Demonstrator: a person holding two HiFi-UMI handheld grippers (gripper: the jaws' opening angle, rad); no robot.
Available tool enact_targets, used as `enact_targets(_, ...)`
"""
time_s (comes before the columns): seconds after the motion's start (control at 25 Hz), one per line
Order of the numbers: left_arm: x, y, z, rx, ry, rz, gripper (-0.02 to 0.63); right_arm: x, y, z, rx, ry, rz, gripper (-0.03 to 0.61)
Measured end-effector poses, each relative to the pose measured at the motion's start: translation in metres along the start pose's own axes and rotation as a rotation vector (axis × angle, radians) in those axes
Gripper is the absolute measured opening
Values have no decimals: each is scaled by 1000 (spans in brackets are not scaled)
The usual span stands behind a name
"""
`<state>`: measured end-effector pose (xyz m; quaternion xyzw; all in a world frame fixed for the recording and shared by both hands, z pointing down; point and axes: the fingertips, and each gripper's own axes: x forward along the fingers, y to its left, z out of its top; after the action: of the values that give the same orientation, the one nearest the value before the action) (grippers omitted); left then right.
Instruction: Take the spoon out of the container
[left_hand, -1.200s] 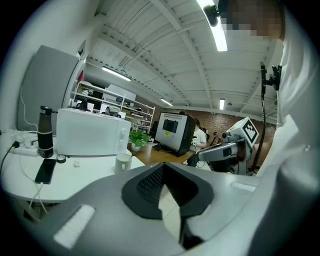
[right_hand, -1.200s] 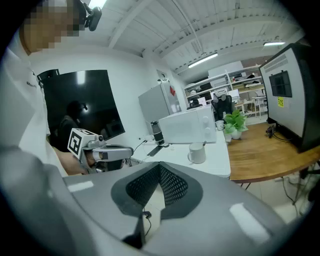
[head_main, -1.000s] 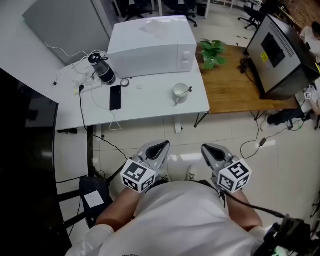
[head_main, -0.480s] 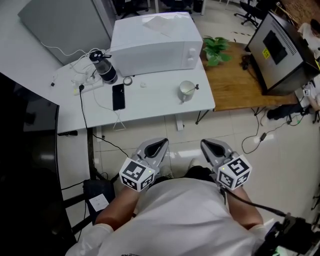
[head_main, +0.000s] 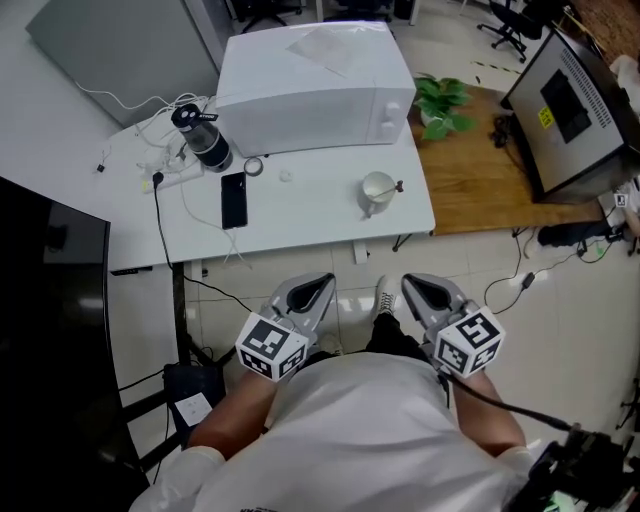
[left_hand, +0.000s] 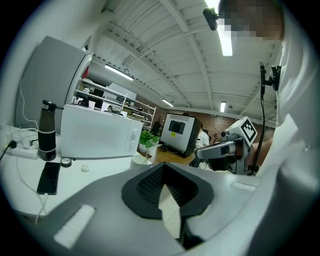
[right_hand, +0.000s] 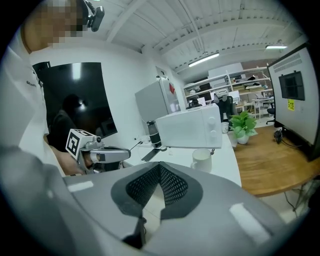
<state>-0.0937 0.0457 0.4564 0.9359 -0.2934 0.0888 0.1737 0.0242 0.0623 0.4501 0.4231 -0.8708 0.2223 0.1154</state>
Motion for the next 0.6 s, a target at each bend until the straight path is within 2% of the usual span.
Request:
enact_targets(0.24, 49, 13, 14, 16, 14, 3, 4, 24, -46, 24, -11, 4, 48, 6)
enact_targets(0.6, 127, 45, 58, 7, 1, 110, 4, 43, -133, 75, -37, 6, 116, 6)
